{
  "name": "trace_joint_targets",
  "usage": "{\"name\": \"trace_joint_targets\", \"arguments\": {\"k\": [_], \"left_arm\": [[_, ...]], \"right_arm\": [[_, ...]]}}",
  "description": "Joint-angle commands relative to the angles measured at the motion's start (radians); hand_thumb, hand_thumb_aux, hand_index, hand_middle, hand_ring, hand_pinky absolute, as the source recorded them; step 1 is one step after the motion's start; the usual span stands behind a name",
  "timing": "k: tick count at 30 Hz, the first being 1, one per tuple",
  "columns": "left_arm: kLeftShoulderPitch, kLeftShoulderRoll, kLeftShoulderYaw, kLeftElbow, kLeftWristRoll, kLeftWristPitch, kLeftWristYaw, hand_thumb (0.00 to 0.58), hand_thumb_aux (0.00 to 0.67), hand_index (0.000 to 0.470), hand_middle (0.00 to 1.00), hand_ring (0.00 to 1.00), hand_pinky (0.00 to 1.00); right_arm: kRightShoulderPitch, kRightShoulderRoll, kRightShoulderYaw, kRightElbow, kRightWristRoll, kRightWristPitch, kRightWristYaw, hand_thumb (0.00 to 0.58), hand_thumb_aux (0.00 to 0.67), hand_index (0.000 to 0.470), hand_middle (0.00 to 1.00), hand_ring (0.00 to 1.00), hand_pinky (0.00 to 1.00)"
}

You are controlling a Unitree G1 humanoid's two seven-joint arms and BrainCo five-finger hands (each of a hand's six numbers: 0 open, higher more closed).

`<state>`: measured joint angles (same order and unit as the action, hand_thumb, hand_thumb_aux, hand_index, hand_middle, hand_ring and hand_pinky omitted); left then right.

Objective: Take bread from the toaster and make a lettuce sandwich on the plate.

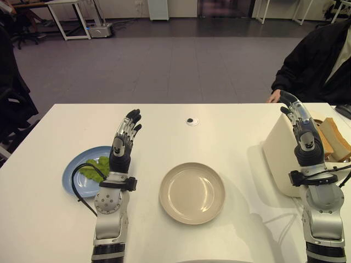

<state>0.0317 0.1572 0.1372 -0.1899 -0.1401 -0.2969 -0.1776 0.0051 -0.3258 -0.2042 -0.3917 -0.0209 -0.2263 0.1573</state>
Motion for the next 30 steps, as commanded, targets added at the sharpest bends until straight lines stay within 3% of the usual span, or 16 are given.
{"name": "trace_joint_targets", "arguments": {"k": [1, 7, 14, 16, 17, 19, 21, 22, 23, 26, 28, 29, 30], "left_arm": [[0.013, 0.012, 0.008, -0.005, 0.007, 0.004, -0.001, 0.0, 0.0, 0.0, 0.0, 0.0, 0.0], [0.011, 0.025, 0.01, -0.011, 0.014, 0.004, 0.0, 0.0, 0.0, 0.0, 0.0, 0.0, 0.0], [0.01, 0.031, 0.008, -0.004, 0.026, 0.003, 0.003, 0.0, 0.0, 0.0, 0.0, 0.0, 0.0], [0.009, 0.028, 0.004, -0.006, 0.03, 0.006, 0.005, 0.0, 0.0, 0.0, 0.0, 0.0, 0.0], [0.009, 0.027, 0.005, -0.007, 0.031, 0.007, 0.006, 0.0, 0.0, 0.0, 0.0, 0.0, 0.0], [0.01, 0.027, 0.007, -0.009, 0.032, 0.006, 0.006, 0.0, 0.0, 0.0, 0.0, 0.0, 0.0], [0.01, 0.028, 0.009, -0.008, 0.03, 0.005, 0.005, 0.0, 0.0, 0.0, 0.0, 0.0, 0.0], [0.01, 0.029, 0.01, -0.008, 0.03, 0.004, 0.005, 0.0, 0.0, 0.0, 0.0, 0.0, 0.0], [0.009, 0.029, 0.011, -0.008, 0.029, 0.004, 0.005, 0.0, 0.0, 0.0, 0.0, 0.0, 0.0], [0.011, 0.032, 0.016, -0.008, 0.027, 0.003, 0.002, 0.0, 0.0, 0.0, 0.0, 0.0, 0.0], [0.013, 0.034, 0.02, -0.008, 0.024, 0.001, 0.0, 0.0, 0.0, 0.0, 0.0, 0.0, 0.0], [0.013, 0.035, 0.021, -0.013, 0.024, 0.005, 0.0, 0.0, 0.0, 0.0, 0.0, 0.0, 0.0], [0.013, 0.035, 0.022, -0.015, 0.024, 0.006, 0.0, 0.0, 0.0, 0.0, 0.0, 0.0, 0.0]], "right_arm": [[-0.014, -0.038, -0.044, -0.013, -0.036, 0.032, -0.01, 0.0, 0.0, 0.0, 0.0, 0.0, 0.0], [0.005, -0.08, -0.119, -0.026, -0.102, 0.09, -0.04, 0.0, 0.0, 0.0, 0.0, 0.0, 0.0], [0.075, -0.241, -0.331, 0.088, -0.217, 0.159, -0.061, 0.0, 0.0, 0.0, 0.0, 0.0, 0.0], [0.1, -0.281, -0.354, 0.152, -0.25, 0.153, -0.064, 0.075, 0.045, 0.031, 0.0, 0.0, 0.0], [0.107, -0.291, -0.351, 0.187, -0.261, 0.149, -0.067, 0.075, 0.045, 0.031, 0.0, 0.0, 0.0], [0.118, -0.297, -0.321, 0.267, -0.277, 0.137, -0.069, 0.175, 0.11, 0.077, 0.0, 0.0, 0.0], [0.118, -0.301, -0.295, 0.335, -0.287, 0.124, -0.073, 0.22, 0.142, 0.1, 0.0, 0.0, 0.0], [0.117, -0.304, -0.286, 0.362, -0.289, 0.117, -0.076, 0.368, 0.265, 0.186, 0.0, 0.0, 0.0], [0.117, -0.307, -0.277, 0.384, -0.289, 0.112, -0.079, 0.432, 0.331, 0.232, 0.0, 0.0, 0.0], [0.119, -0.315, -0.26, 0.422, -0.288, 0.101, -0.084, 0.493, 0.41, 0.288, 0.0, 0.0, 0.0], [0.121, -0.321, -0.256, 0.445, -0.286, 0.094, -0.091, 0.549, 0.515, 0.361, 0.0, 0.0, 0.0], [0.12, -0.323, -0.255, 0.453, -0.284, 0.092, -0.094, 0.576, 0.615, 0.431, 0.0, 0.0, 0.0], [0.12, -0.325, -0.254, 0.458, -0.283, 0.09, -0.097, 0.58, 0.659, 0.463, 0.0, 0.0, 0.0]]}}
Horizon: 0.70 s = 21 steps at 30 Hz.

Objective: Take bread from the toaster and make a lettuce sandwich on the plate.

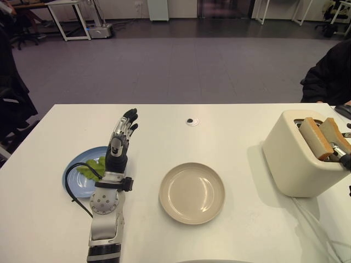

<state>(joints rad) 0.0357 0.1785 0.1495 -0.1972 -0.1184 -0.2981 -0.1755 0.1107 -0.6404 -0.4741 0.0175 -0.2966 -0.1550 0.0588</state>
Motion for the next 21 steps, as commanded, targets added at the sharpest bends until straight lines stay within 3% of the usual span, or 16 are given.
{"name": "trace_joint_targets", "arguments": {"k": [1, 5, 17, 21], "left_arm": [[0.01, 0.014, 0.01, -0.009, 0.002, 0.007, -0.002, 0.0, 0.0, 0.0, 0.0, 0.0, 0.0], [0.01, 0.013, 0.013, -0.013, 0.003, 0.01, -0.004, 0.0, 0.0, 0.0, 0.0, 0.0, 0.0], [0.01, -0.002, 0.002, -0.027, 0.013, 0.015, 0.007, 0.0, 0.0, 0.0, 0.0, 0.0, 0.0], [0.01, -0.008, -0.003, -0.03, 0.017, 0.015, 0.012, 0.0, 0.0, 0.0, 0.0, 0.0, 0.0]], "right_arm": [[0.012, -0.011, 0.018, 0.049, -0.005, 0.017, -0.001, 0.58, 0.67, 0.47, 0.0, 0.0, 0.0], [0.003, -0.004, 0.012, -0.003, 0.022, 0.013, -0.007, 0.58, 0.67, 0.47, 0.0, 0.0, 0.0], [-0.164, 0.047, -0.163, -0.263, 0.239, 0.055, -0.091, 0.58, 0.67, 0.47, 0.0, 0.0, 0.0], [-0.224, 0.065, -0.131, -0.395, 0.335, 0.014, -0.063, 0.58, 0.67, 0.47, 0.0, 0.0, 0.0]]}}
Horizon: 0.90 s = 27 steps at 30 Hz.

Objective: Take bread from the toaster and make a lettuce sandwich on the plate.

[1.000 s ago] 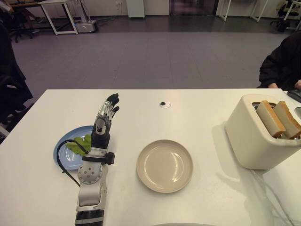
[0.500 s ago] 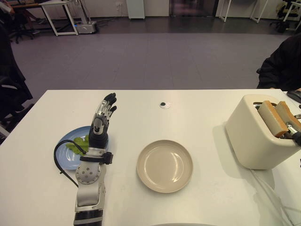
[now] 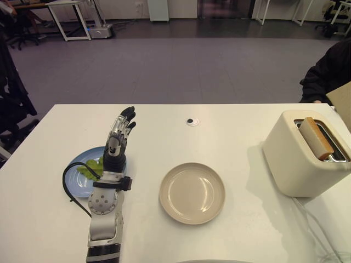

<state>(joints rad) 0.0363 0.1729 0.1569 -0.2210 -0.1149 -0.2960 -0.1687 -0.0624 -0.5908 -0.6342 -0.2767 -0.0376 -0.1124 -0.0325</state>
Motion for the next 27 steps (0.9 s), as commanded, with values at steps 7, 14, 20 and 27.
{"name": "trace_joint_targets", "arguments": {"k": [7, 14, 20, 27], "left_arm": [[0.003, -0.009, -0.022, 0.006, 0.019, 0.003, 0.01, 0.0, 0.0, 0.0, 0.0, 0.0, 0.0], [0.002, -0.015, -0.031, 0.011, 0.02, -0.002, 0.013, 0.0, 0.0, 0.0, 0.0, 0.0, 0.0], [0.008, -0.019, -0.043, 0.0, 0.024, 0.005, 0.014, 0.0, 0.0, 0.0, 0.0, 0.0, 0.0], [0.023, -0.023, -0.046, -0.016, 0.026, 0.012, 0.016, 0.0, 0.0, 0.0, 0.0, 0.0, 0.0]], "right_arm": [[-0.063, 0.108, 0.501, -0.35, 0.399, 0.223, 0.263, 0.58, 0.67, 0.47, 0.0, 0.0, 0.0], [-0.022, 0.127, 0.878, -0.239, 0.455, 0.472, 0.512, 0.58, 0.67, 0.47, 0.0, 0.0, 0.0], [-0.065, 0.147, 0.955, -0.116, 0.417, 0.615, 0.561, 0.58, 0.67, 0.47, 0.0, 0.0, 0.0], [-0.052, 0.096, 1.048, -0.039, 0.163, 0.503, 0.559, 0.559, 0.541, 0.38, 0.0, 0.0, 0.0]]}}
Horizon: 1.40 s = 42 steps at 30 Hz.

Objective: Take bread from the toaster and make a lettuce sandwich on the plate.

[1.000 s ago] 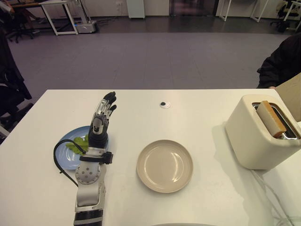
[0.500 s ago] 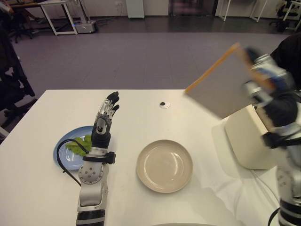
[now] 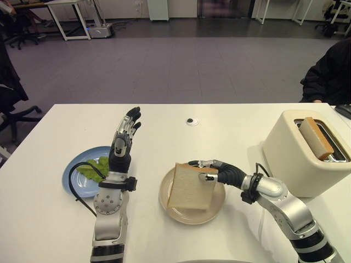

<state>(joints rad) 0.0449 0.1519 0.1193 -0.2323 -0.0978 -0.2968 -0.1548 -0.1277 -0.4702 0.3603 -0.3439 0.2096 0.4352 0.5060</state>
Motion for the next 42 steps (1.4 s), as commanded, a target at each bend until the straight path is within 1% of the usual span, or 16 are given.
{"name": "trace_joint_targets", "arguments": {"k": [1, 2, 3, 8, 12, 14, 18, 21, 24, 26, 31, 35, 39, 40, 41, 42], "left_arm": [[0.015, -0.002, -0.009, -0.005, 0.009, 0.014, 0.002, 0.0, 0.0, 0.0, 0.0, 0.0, 0.0], [0.016, -0.002, -0.008, -0.008, 0.009, 0.015, 0.002, 0.0, 0.0, 0.0, 0.0, 0.0, 0.0], [0.017, -0.001, -0.008, -0.01, 0.008, 0.016, 0.002, 0.0, 0.0, 0.0, 0.0, 0.0, 0.0], [0.02, 0.006, -0.002, -0.015, 0.01, 0.013, 0.001, 0.0, 0.0, 0.0, 0.0, 0.0, 0.0], [0.012, 0.063, 0.05, -0.023, 0.031, 0.011, -0.002, 0.0, 0.0, 0.0, 0.0, 0.0, 0.0], [0.011, 0.127, 0.089, -0.023, 0.076, -0.002, -0.011, 0.0, 0.0, 0.0, 0.0, 0.0, 0.0], [0.037, 0.352, 0.231, 0.028, 0.264, 0.005, -0.013, 0.0, 0.0, 0.0, 0.0, 0.0, 0.0], [0.055, 0.475, 0.246, 0.103, 0.368, 0.027, -0.043, 0.0, 0.0, 0.0, 0.0, 0.0, 0.0], [0.044, 0.603, 0.211, 0.269, 0.548, 0.026, 0.012, 0.0, 0.0, 0.0, 0.0, 0.0, 0.0], [0.012, 0.665, 0.149, 0.379, 0.675, 0.015, 0.073, 0.0, 0.0, 0.0, 0.0, 0.0, 0.0], [-0.081, 0.746, -0.047, 0.538, 0.91, 0.002, 0.178, 0.0, 0.0, 0.0, 0.0, 0.0, 0.0], [-0.115, 0.778, -0.137, 0.614, 0.965, -0.034, 0.217, 0.0, 0.0, 0.0, 0.0, 0.0, 0.0], [-0.134, 0.815, -0.176, 0.67, 0.968, -0.068, 0.254, 0.0, 0.0, 0.0, 0.0, 0.0, 0.0], [-0.14, 0.819, -0.183, 0.677, 0.967, -0.069, 0.258, 0.058, 0.034, 0.024, 0.0, 0.0, 0.0], [-0.146, 0.819, -0.191, 0.686, 0.968, -0.069, 0.264, 0.205, 0.131, 0.092, 0.0, 0.0, 0.0], [-0.153, 0.816, -0.203, 0.702, 0.969, -0.071, 0.271, 0.46, 0.365, 0.256, 0.0, 0.0, 0.0]], "right_arm": [[0.02, -0.026, 0.067, 0.035, -0.104, -0.057, 0.027, 0.514, 0.444, 0.311, 0.0, 0.0, 0.0], [0.021, -0.022, 0.073, 0.044, -0.128, -0.074, 0.022, 0.379, 0.276, 0.194, 0.0, 0.0, 0.0], [0.02, -0.016, 0.073, 0.052, -0.143, -0.087, 0.018, 0.0, 0.0, 0.0, 0.0, 0.0, 0.0], [-0.012, 0.03, 0.003, 0.067, -0.171, -0.127, -0.029, 0.0, 0.0, 0.0, 0.0, 0.0, 0.0], [-0.057, 0.065, -0.088, 0.052, -0.196, -0.209, -0.102, 0.0, 0.0, 0.0, 0.0, 0.0, 0.0], [-0.068, 0.083, -0.124, 0.016, -0.192, -0.245, -0.123, 0.0, 0.0, 0.0, 0.0, 0.0, 0.0], [-0.054, 0.158, -0.227, -0.068, -0.118, -0.287, -0.181, 0.0, 0.0, 0.0, 0.0, 0.0, 0.0], [-0.019, 0.191, -0.286, -0.085, -0.087, -0.286, -0.213, 0.0, 0.0, 0.0, 0.0, 0.0, 0.0], [0.027, 0.236, -0.355, -0.093, -0.037, -0.286, -0.253, 0.0, 0.0, 0.0, 0.0, 0.0, 0.0], [0.075, 0.269, -0.397, -0.107, 0.007, -0.281, -0.276, 0.0, 0.0, 0.0, 0.0, 0.0, 0.0], [0.173, 0.303, -0.388, -0.139, 0.016, -0.284, -0.291, 0.0, 0.0, 0.0, 0.0, 0.0, 0.0], [0.208, 0.316, -0.378, -0.156, 0.013, -0.282, -0.295, 0.0, 0.0, 0.0, 0.0, 0.0, 0.0], [0.223, 0.322, -0.372, -0.167, 0.01, -0.278, -0.301, 0.0, 0.0, 0.0, 0.0, 0.0, 0.0], [0.225, 0.323, -0.372, -0.168, 0.011, -0.277, -0.303, 0.0, 0.0, 0.0, 0.0, 0.0, 0.0], [0.226, 0.323, -0.372, -0.169, 0.011, -0.276, -0.304, 0.0, 0.0, 0.0, 0.0, 0.0, 0.0], [0.226, 0.322, -0.371, -0.171, 0.011, -0.275, -0.305, 0.0, 0.0, 0.0, 0.0, 0.0, 0.0]]}}
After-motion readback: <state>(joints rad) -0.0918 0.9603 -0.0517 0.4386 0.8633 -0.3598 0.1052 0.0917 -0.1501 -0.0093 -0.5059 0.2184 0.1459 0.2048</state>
